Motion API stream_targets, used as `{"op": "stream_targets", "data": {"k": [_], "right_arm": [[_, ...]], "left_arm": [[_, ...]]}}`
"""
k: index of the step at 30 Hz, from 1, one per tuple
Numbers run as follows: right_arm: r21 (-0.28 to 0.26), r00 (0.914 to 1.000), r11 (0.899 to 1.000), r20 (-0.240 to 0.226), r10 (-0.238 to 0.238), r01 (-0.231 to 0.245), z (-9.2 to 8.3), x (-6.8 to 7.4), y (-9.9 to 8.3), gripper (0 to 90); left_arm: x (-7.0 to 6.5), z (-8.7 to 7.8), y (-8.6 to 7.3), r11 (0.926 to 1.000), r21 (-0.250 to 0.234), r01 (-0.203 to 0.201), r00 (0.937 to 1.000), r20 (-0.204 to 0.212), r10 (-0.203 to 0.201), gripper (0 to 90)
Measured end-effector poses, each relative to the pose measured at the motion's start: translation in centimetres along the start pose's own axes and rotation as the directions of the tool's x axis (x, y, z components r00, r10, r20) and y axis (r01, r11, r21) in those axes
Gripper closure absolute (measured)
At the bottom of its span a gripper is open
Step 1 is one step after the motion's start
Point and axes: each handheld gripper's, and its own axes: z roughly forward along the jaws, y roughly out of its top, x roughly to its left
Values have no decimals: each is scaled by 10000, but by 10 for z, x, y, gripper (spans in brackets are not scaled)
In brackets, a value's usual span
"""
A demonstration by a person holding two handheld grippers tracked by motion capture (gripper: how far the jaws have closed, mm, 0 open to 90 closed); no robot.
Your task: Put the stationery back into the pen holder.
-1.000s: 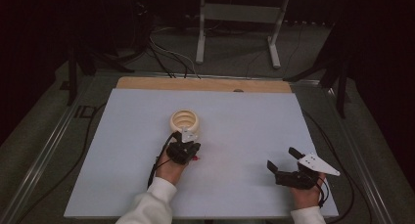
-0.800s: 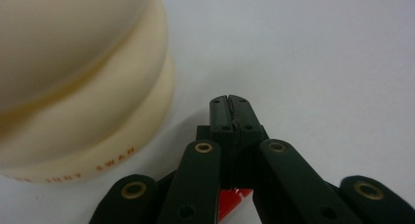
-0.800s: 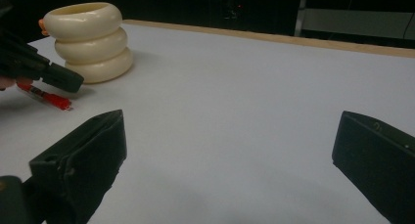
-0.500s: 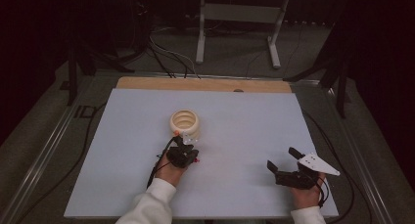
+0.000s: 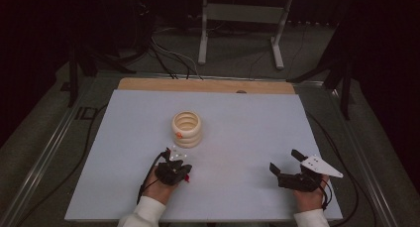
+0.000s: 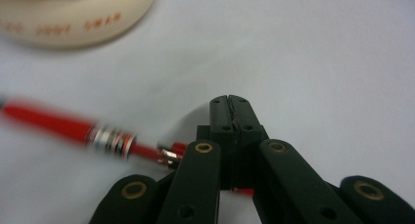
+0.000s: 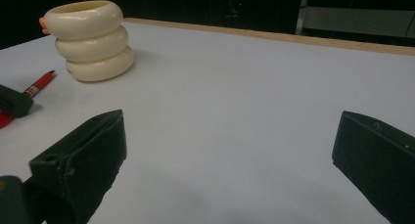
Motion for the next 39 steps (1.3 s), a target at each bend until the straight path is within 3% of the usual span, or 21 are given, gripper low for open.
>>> {"op": "stream_targets", "data": {"k": [8, 15, 20, 24, 27, 30, 34, 35, 37, 39], "right_arm": [[29, 10000, 10000, -1, -17, 17, 0, 0, 0, 0], [17, 10000, 10000, -11, -44, 44, 0, 1, 0, 0], [25, 10000, 10000, -1, -16, 16, 0, 0, 0, 0], [49, 10000, 10000, 16, 4, -4, 0, 1, 0, 1], [41, 10000, 10000, 12, 11, -11, 0, 1, 0, 0], [33, 10000, 10000, -8, -26, 26, 1, 1, 0, 1], [18, 10000, 10000, -4, -24, 24, 1, 1, 0, 0], [19, 10000, 10000, -5, -23, 23, 0, 1, 0, 0], [20, 10000, 10000, -9, -43, 43, 0, 1, 0, 0], [21, 10000, 10000, -12, -49, 49, 0, 1, 0, 0]], "left_arm": [[12, -23, -20, 9997, 136, 217, 9982, -567, -209, 900], [18, -30, -27, 9991, 126, 399, 9940, -1023, -385, 900], [22, -36, -32, 9989, 226, 415, 9898, -1374, -380, 900], [25, -42, -35, 9987, 367, 350, 9812, -1910, -273, 900], [27, -43, -36, 9985, 359, 405, 9801, -1957, -327, 900], [33, -47, -39, 9978, 68, 656, 9815, -1808, -633, 876], [31, -50, -38, 9984, -390, 419, 9855, -1629, -477, 779], [29, -52, -36, 9976, -671, 191, 9868, -1593, -296, 779], [27, -56, -35, 9929, -1175, -172, 9885, -1511, -8, 691], [26, -60, -34, 9852, -1671, -392, 9888, -1485, 141, 641]]}}
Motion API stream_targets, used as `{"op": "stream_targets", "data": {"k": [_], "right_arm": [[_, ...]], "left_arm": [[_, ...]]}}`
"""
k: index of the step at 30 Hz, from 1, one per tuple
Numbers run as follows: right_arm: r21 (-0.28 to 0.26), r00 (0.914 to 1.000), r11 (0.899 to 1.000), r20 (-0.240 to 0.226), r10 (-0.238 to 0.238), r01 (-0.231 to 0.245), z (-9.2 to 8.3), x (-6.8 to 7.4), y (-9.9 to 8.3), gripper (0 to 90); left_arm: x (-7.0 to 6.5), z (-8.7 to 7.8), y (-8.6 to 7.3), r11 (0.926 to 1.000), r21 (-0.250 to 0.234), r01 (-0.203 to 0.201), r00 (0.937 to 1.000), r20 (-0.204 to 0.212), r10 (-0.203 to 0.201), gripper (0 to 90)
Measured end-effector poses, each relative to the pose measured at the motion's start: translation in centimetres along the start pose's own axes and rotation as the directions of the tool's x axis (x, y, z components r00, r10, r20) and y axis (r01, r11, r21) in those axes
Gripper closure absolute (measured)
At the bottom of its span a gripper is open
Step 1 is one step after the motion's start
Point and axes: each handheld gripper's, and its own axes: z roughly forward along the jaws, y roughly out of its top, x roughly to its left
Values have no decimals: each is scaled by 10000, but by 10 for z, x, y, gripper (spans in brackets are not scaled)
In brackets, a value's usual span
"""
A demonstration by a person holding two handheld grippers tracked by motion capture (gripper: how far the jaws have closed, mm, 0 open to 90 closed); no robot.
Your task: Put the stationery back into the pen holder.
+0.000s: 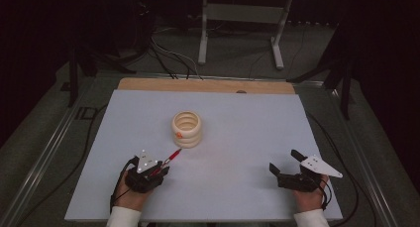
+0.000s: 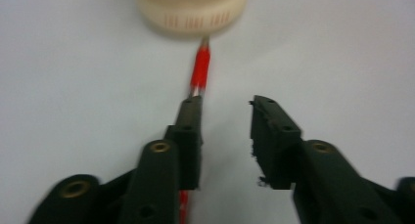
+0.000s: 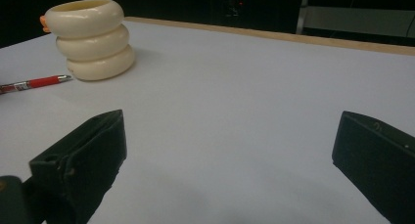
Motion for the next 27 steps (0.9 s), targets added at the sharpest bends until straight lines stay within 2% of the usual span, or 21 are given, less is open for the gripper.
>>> {"op": "stream_targets", "data": {"k": [2, 4, 8, 10, 13, 16, 19, 21, 24, 27], "right_arm": [[-8, 10000, 10000, -6, -14, 14, 0, 0, 0, 0], [-6, 10000, 10000, -5, 21, -21, 0, 0, 0, 0], [5, 10000, 10000, -22, 0, 0, 0, 0, 0, 0], [8, 10000, 10000, -32, 2, -2, 0, 1, 0, 1], [11, 10000, 10000, -47, -1, 1, 0, 1, 0, 0], [-7, 10000, 10000, -45, -40, 40, -1, 0, 0, 0], [-35, 10000, 10000, -79, 25, -25, -2, 0, 0, 0], [-65, 10000, 10000, -88, -17, 17, -3, 0, 0, 0], [-63, 10000, 10000, -90, -7, 6, -4, 0, 1, 0], [-77, 9999, 10000, -122, 6, -7, -4, 0, 0, 0]], "left_arm": [[1, -6, 2, 9970, -772, -61, 10000, 34, 64, 605], [5, -12, 5, 9904, -1382, -17, 10000, -47, 11, 572], [16, -24, 8, 9672, -2538, 124, 9987, -439, -243, 499], [26, -29, 8, 9532, -3006, 334, 9980, -409, -478, 471], [41, -33, 4, 9389, -3361, 739, 9924, -684, -1026, 326], [50, -36, 0, 9346, -3456, 841, 9848, -1145, -1310, 167], [55, -41, -5, 9299, -3572, 874, 9817, -1278, -1414, 79], [57, -43, -8, 9296, -3598, 794, 9806, -1394, -1377, 12], [57, -47, -11, 9290, -3635, 693, 9782, -1580, -1347, 2], [56, -49, -10, 9357, -3471, 634, 9774, -1681, -1286, 2]]}}
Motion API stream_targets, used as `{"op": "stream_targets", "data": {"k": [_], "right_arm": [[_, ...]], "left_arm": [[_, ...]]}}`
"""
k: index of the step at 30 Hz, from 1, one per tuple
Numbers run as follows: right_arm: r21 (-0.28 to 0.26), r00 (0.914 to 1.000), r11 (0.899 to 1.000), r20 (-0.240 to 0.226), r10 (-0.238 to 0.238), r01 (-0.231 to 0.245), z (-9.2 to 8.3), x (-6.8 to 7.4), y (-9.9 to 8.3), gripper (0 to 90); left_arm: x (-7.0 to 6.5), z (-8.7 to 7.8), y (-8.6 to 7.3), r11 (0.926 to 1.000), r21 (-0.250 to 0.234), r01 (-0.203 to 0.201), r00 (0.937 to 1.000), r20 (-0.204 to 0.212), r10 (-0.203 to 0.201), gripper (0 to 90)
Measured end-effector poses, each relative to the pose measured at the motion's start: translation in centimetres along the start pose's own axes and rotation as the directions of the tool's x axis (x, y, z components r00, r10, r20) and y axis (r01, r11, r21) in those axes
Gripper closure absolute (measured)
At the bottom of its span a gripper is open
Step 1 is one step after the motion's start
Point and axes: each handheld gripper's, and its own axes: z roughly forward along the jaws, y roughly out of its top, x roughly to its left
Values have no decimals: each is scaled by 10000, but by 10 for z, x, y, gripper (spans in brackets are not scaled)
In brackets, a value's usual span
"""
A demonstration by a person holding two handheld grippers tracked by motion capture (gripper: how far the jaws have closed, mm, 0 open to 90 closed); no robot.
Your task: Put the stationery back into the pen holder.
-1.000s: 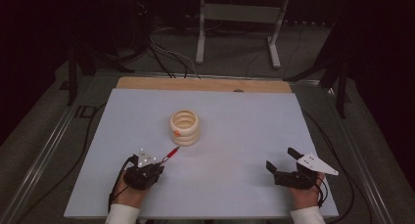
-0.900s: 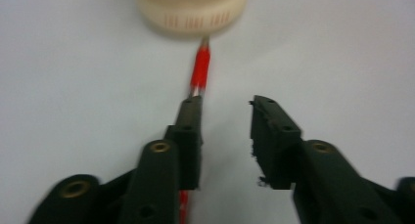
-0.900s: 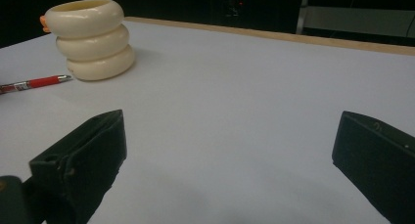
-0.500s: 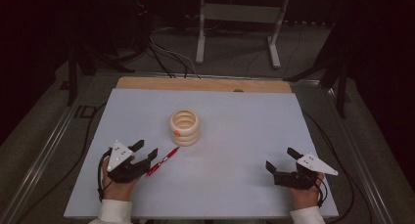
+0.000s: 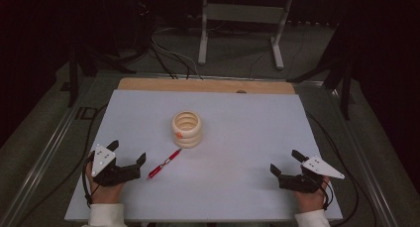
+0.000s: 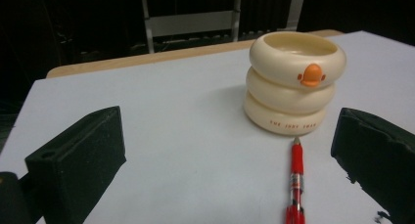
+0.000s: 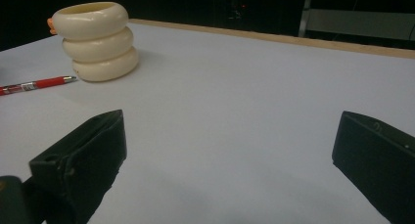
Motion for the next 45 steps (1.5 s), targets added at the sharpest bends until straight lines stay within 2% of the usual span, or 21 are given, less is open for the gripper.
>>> {"op": "stream_targets", "data": {"k": [5, 8, 11, 13, 16, 21, 26, 30, 33, 35, 38, 41, 45], "right_arm": [[44, 10000, 10000, 43, 27, -27, 0, -1, -1, 0], [63, 10000, 10000, 58, 13, -13, 1, 0, -1, 0], [63, 10000, 10000, 72, 34, -35, 1, 0, -1, 0], [77, 9999, 9999, 74, 68, -69, 0, -1, -1, 0], [59, 9999, 10000, 83, 73, -73, 0, -1, -1, 0], [63, 9999, 10000, 95, 58, -59, 0, -1, -1, 0], [50, 9999, 10000, 106, 62, -63, 0, -2, -1, 0], [57, 9999, 10000, 101, 67, -67, 0, -1, -1, 0], [67, 9999, 9999, 87, 76, -77, 0, -2, -1, 0], [60, 9999, 10000, 91, 69, -69, 0, -2, -1, 0], [55, 9999, 10000, 91, 73, -74, 0, -2, -1, 0], [59, 9999, 9999, 84, 82, -82, 0, -2, -1, 0], [58, 9999, 10000, 75, 67, -67, 0, -2, -1, 0]], "left_arm": [[-1, 1, 7, 9988, 462, -159, 9998, 121, 154, 2], [-2, 6, 10, 9944, 1016, -273, 9991, 337, 240, 3], [-2, 15, 12, 9820, 1861, -323, 9983, 545, 225, 2], [-3, 21, 13, 9687, 2441, -446, 9976, 627, 301, 2], [-6, 28, 15, 9567, 2831, -677, 9951, 878, 444, 3], [-13, 38, 22, 9407, 3210, -1102, 9906, 1123, 778, 3], [-18, 47, 28, 9293, 3436, -1354, 9872, 1264, 971, 8], [-21, 56, 30, 9183, 3689, -1435, 9864, 1288, 1024, 8], [-23, 62, 30, 9148, 3792, -1394, 9873, 1243, 989, 29], [-25, 68, 29, 9091, 3935, -1366, 9872, 1305, 918, 34], [-28, 77, 28, 8915, 4261, -1537, 9845, 1434, 1011, 37], [-32, 85, 27, 8808, 4456, -1602, 9829, 1543, 1007, 42], [-38, 95, 25, 8624, 4769, -1699, 9793, 1793, 938, 62]]}}
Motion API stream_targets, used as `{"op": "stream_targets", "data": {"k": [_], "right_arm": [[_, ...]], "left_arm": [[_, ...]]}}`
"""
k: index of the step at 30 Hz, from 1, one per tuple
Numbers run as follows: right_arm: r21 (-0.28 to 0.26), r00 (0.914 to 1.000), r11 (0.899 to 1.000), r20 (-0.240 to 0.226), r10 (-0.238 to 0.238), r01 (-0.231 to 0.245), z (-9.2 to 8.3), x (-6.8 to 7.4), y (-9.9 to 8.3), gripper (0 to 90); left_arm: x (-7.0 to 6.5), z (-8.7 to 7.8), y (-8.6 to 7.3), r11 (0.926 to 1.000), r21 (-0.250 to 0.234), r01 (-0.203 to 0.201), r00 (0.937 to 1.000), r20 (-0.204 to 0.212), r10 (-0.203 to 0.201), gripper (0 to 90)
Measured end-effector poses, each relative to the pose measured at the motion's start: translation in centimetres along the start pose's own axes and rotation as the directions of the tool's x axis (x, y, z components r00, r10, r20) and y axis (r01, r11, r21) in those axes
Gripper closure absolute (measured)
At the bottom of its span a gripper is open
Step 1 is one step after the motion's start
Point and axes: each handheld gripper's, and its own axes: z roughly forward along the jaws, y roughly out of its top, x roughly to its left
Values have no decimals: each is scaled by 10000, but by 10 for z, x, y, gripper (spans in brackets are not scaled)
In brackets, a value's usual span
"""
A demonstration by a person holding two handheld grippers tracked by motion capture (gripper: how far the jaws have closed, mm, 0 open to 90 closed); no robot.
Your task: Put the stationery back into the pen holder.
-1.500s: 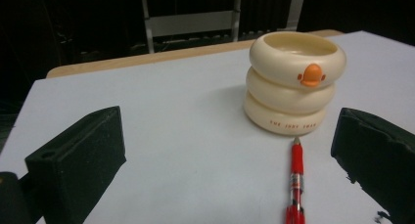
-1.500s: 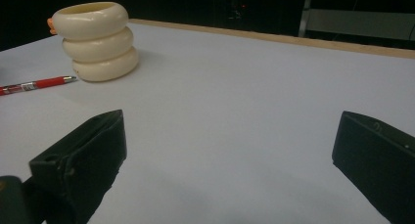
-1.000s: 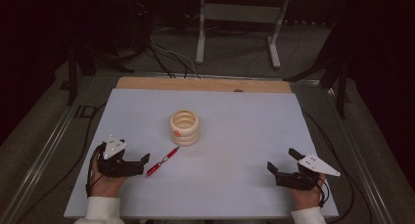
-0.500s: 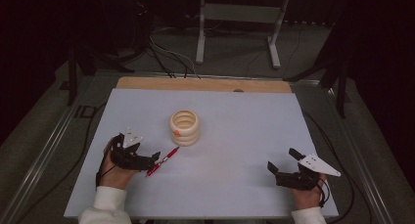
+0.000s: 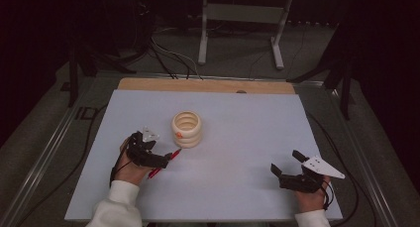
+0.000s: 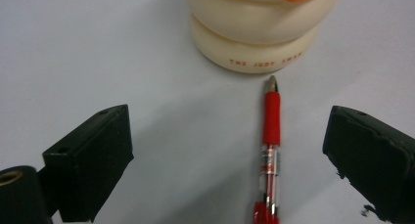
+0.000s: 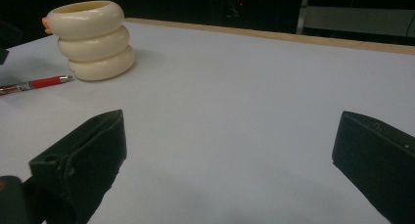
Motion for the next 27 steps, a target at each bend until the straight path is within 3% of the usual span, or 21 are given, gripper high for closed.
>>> {"op": "stream_targets", "data": {"k": [5, 8, 9, 13, 16, 17, 18, 21, 25, 27], "right_arm": [[9, 10000, 10000, 2, 28, -28, 0, 0, 0, 0], [12, 10000, 10000, 3, 41, -41, 0, 0, 0, 0], [12, 10000, 10000, 3, 41, -41, 0, 0, 0, 0], [23, 10000, 10000, -4, 47, -47, 0, 0, 0, 0], [24, 10000, 10000, -1, 49, -49, 0, 0, 0, 0], [27, 10000, 10000, -6, 58, -58, 0, 0, 0, 0], [27, 10000, 10000, -6, 58, -58, 0, 0, 0, 0], [34, 10000, 10000, -12, 32, -32, 0, 0, 0, 0], [43, 10000, 10000, -16, 30, -30, 0, 0, 0, 0], [40, 10000, 10000, -25, 33, -33, 1, 0, 0, 0]], "left_arm": [[-6, 13, 4, 9977, 627, -267, 9994, 226, 253, 109], [-6, 13, 4, 9977, 627, -267, 9994, 226, 253, 120], [-12, 23, 5, 9918, 1127, -595, 9979, 336, 560, 120], [-16, 28, 5, 9853, 1508, -799, 9966, 309, 761, 219], [-16, 29, 5, 9810, 1724, -893, 9957, 413, 834, 391], [-16, 29, 4, 9797, 1782, -923, 9949, 557, 836, 501], [-15, 29, 4, 9775, 1876, -962, 9942, 663, 851, 501], [-14, 29, 4, 9748, 1990, -1009, 9922, 920, 839, 620], [-18, 29, 9, 9625, 2332, -1389, 9872, 1092, 1160, 755], [-18, 30, 11, 9591, 2472, -1381, 9872, 1125, 1131, 801]]}}
